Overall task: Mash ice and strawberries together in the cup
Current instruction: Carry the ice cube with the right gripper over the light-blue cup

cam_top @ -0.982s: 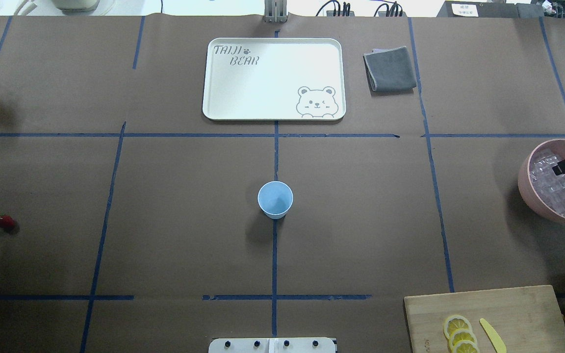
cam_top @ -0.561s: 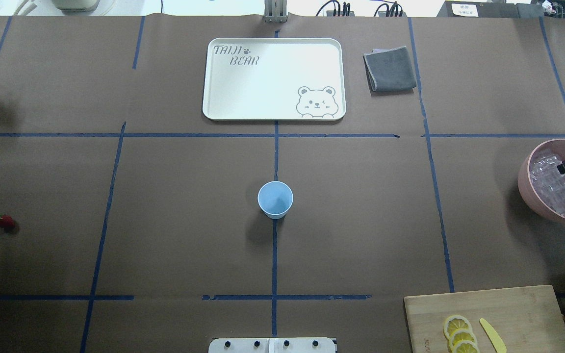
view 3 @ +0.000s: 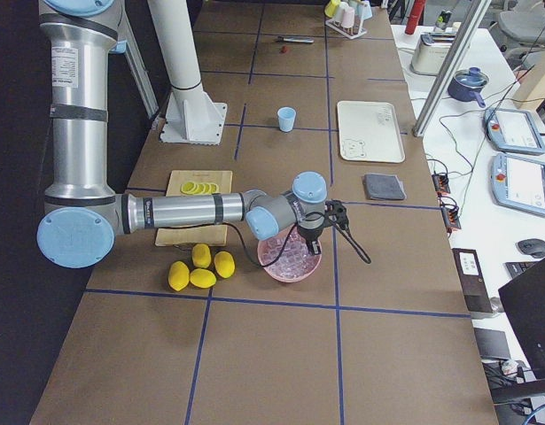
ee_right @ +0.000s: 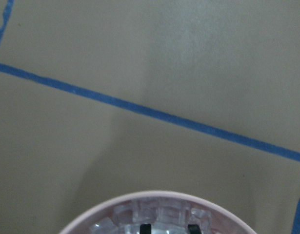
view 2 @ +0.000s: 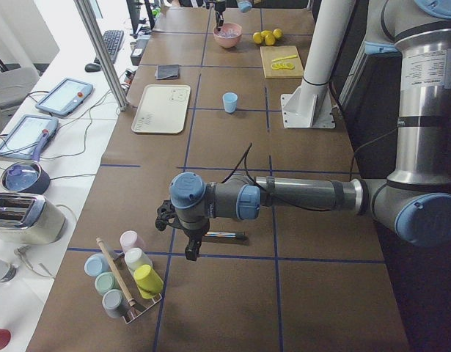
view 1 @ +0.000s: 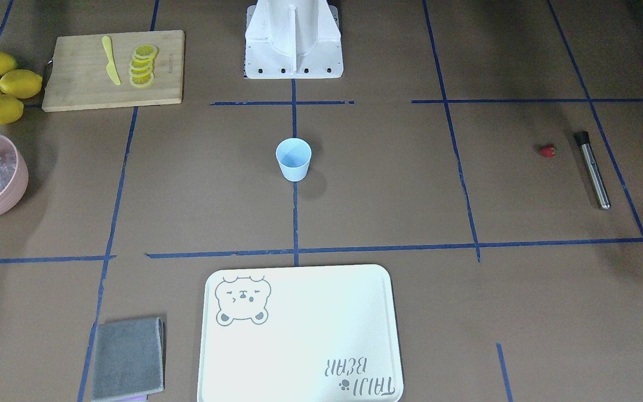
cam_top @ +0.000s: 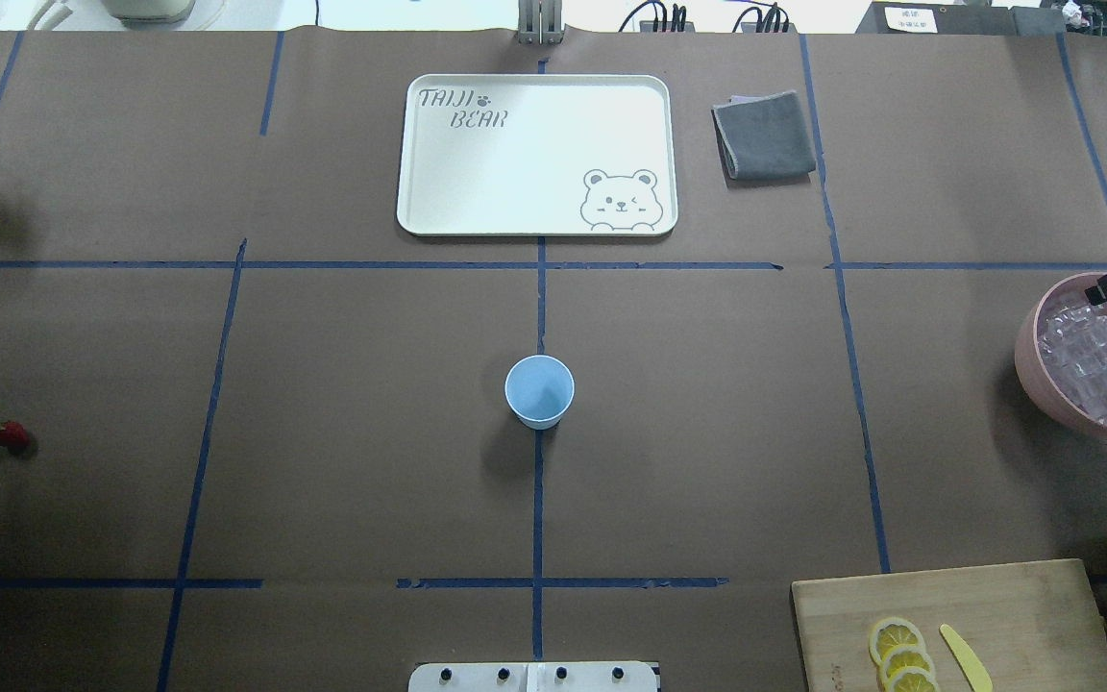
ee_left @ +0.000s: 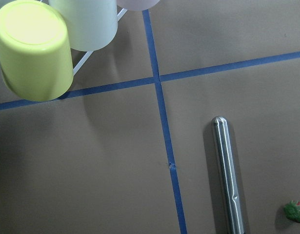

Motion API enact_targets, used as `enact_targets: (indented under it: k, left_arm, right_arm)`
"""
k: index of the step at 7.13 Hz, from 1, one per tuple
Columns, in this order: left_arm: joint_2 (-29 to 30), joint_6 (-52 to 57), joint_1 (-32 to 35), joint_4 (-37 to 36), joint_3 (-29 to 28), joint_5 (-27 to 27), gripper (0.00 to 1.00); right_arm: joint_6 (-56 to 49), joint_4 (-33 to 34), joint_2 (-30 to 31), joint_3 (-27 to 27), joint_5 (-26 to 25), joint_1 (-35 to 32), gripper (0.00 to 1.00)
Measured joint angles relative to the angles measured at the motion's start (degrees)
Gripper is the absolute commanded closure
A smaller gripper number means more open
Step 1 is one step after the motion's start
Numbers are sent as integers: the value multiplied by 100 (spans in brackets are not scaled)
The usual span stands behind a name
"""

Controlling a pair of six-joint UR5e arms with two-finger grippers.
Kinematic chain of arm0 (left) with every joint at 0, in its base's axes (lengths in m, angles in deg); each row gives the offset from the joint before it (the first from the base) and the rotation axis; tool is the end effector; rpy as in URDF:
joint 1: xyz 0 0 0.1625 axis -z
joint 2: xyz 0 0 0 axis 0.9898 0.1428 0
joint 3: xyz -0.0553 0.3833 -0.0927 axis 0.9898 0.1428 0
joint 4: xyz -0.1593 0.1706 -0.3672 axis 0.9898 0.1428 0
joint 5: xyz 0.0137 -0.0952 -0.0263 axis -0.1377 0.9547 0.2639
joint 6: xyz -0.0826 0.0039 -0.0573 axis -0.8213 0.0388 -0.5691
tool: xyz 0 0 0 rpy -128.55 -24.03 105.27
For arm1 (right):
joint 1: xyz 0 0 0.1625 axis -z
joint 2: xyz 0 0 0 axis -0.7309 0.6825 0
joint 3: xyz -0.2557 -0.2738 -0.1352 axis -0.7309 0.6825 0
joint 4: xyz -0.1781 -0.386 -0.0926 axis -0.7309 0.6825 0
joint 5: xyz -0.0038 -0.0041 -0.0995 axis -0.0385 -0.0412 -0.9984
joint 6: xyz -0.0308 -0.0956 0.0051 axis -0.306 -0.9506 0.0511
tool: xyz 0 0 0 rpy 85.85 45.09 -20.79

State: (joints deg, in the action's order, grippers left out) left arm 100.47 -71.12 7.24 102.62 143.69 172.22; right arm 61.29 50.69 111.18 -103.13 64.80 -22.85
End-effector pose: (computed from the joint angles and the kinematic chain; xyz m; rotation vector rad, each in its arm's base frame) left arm -0.0525 -0.4964 0.6140 0.0830 0.8012 0.1611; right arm -0.1173 -0.5192 0.5470 0.2254 -0.7937 -0.2134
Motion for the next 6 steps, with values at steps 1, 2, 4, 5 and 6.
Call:
enact_targets:
  k: [1,2,4,5,6]
  left_arm:
    - [-2,-2,0,-1,0,0,0]
    - [-5,-6,0,-1,2,0,0]
    - [-3,-3,-4,-1,30,0,0]
    - [-1,-1,-3,1,43,0,0]
    - [-2,0,-1,5,51,0,0]
  right_arm:
    - [160,310,-219,-217,33,-34,95]
    - [528,497,-355,-478,32,61,95]
    - [1662,600,-734,-870,-211,761,95]
    - [2434,627,-1106,-918,-592,1332,95]
    - [3161,719,-1493,-915,-1060,1926,95]
